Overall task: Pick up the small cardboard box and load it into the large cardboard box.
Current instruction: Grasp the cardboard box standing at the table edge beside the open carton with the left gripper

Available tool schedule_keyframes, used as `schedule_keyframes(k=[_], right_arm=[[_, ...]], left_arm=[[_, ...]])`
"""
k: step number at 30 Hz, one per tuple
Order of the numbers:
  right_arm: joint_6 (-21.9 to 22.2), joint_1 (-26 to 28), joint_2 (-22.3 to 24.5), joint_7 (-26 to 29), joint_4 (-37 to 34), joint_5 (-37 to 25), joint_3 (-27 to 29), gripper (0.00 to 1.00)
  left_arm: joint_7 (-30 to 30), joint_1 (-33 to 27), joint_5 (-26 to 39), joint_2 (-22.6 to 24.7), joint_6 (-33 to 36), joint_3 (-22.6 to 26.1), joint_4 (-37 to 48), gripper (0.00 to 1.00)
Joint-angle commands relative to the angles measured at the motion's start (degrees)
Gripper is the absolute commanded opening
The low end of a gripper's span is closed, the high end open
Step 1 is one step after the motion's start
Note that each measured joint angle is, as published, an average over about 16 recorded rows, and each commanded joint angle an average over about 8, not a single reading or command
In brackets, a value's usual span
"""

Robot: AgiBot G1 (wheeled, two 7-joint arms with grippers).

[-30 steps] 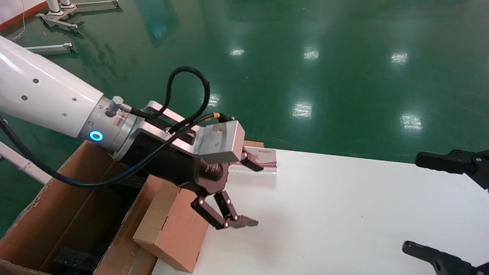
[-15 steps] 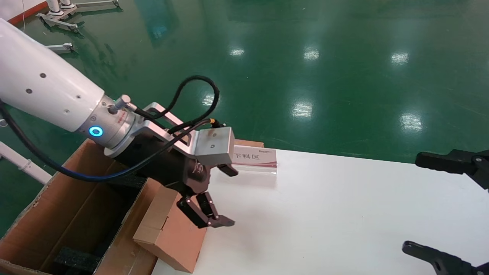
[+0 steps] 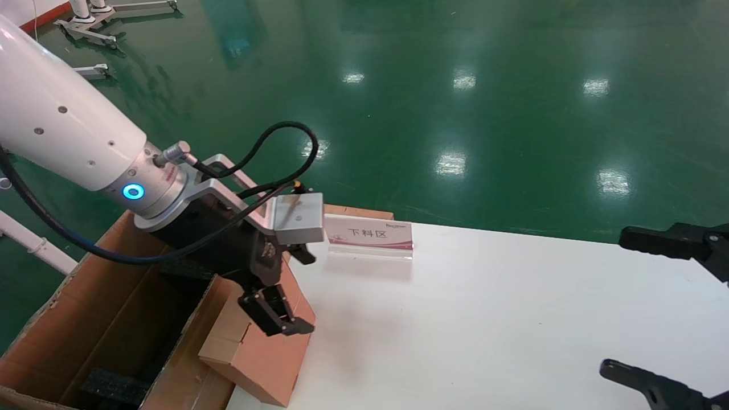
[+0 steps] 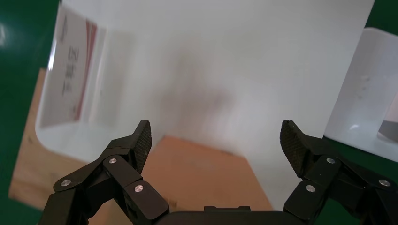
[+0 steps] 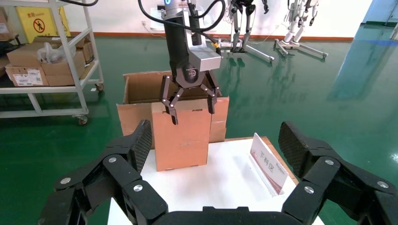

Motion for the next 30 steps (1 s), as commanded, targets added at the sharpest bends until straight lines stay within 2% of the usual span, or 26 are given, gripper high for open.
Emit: schedule_keyframes(k=[1,14,30], right_arm=[[0.0,0.0,0.0,0.0,0.0,0.0,0.0,1.00],[0.0,0.0,0.0,0.0,0.0,0.0,-0.1,1.00],[0.1,0.0,0.1,-0.1,0.0,0.1,-0.1,1.00]], left_arm=[[-0.6,-0.9,0.2,-0.3,-0.1,1.6,0.0,1.00],[-8.4,-8.1,4.2,1.8,0.0,13.0,-0.1,1.00],[-22.0,-15.4,1.8,5.9,-0.3,25.2,-0.1,1.00]])
